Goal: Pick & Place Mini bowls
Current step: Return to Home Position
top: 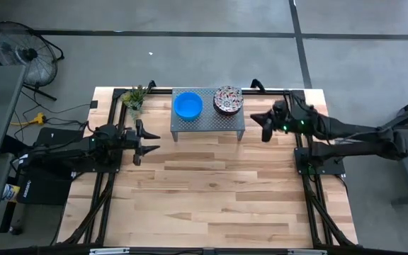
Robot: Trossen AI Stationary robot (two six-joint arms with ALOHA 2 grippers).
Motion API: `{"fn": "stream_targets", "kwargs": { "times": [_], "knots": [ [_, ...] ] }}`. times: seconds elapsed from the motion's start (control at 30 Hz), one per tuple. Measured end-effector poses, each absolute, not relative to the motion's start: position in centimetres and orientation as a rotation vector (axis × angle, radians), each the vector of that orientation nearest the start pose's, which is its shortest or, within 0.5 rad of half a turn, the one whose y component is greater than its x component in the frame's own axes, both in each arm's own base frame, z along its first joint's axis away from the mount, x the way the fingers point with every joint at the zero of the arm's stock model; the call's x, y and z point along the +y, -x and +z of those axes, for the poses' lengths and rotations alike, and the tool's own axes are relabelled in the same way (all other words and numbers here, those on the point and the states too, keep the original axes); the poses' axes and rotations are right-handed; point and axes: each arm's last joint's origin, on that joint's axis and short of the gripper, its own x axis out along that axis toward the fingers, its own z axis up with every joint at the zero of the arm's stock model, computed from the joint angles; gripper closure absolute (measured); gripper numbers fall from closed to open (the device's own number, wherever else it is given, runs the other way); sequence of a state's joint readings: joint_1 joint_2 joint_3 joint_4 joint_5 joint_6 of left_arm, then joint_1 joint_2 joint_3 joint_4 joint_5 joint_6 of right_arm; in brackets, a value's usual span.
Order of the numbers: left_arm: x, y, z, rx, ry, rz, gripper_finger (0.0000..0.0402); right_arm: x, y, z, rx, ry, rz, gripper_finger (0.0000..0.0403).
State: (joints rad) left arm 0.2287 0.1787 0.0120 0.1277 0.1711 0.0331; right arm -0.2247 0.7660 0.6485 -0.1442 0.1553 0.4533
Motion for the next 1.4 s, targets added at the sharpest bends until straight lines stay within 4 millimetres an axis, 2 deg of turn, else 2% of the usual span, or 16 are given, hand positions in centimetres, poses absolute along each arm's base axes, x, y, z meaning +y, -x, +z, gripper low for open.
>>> {"fn": "stream_targets", "kwargs": {
  "times": [0.17, 0.4, 0.63, 0.73, 0.83, 0.93, 1.1, 1.27, 1.4],
  "knots": [
    [2.0, -10.6, 17.0, -0.004, -0.106, 0.069, 0.0229, -2.4, -15.6, 27.0, 0.075, -0.511, -0.437, 0.0403],
    [1.8, -10.7, 16.7, 0.021, -0.125, 0.102, 0.0229, -0.1, -15.4, 24.3, 0.030, -0.551, -0.435, 0.0403],
    [0.5, -10.8, 16.8, 0.019, -0.140, 0.100, 0.0229, 1.8, -15.0, 23.0, 0.008, -0.563, -0.472, 0.0403],
    [0.2, -10.8, 16.8, 0.022, -0.176, 0.148, 0.0229, 2.3, -14.8, 21.6, -0.016, -0.589, -0.460, 0.0403],
    [0.1, -10.8, 16.9, 0.024, -0.180, 0.219, 0.0229, 2.3, -14.3, 19.3, -0.037, -0.621, -0.451, 0.0403],
    [0.1, -10.7, 16.9, 0.025, -0.179, 0.228, 0.0229, 2.0, -13.6, 18.0, -0.103, -0.653, -0.446, 0.0403],
    [0.0, -10.8, 17.0, 0.012, -0.175, 0.208, 0.0229, 1.2, -12.5, 17.1, -0.175, -0.647, -0.415, 0.0403],
    [0.0, -10.8, 16.9, 0.014, -0.174, 0.204, 0.0229, 0.5, -11.7, 17.2, -0.152, -0.607, -0.366, 0.0403],
    [0.0, -10.8, 16.7, 0.036, -0.178, 0.202, 0.0229, -0.1, -10.9, 16.4, -0.063, -0.605, -0.346, 0.0403]
  ]
}}
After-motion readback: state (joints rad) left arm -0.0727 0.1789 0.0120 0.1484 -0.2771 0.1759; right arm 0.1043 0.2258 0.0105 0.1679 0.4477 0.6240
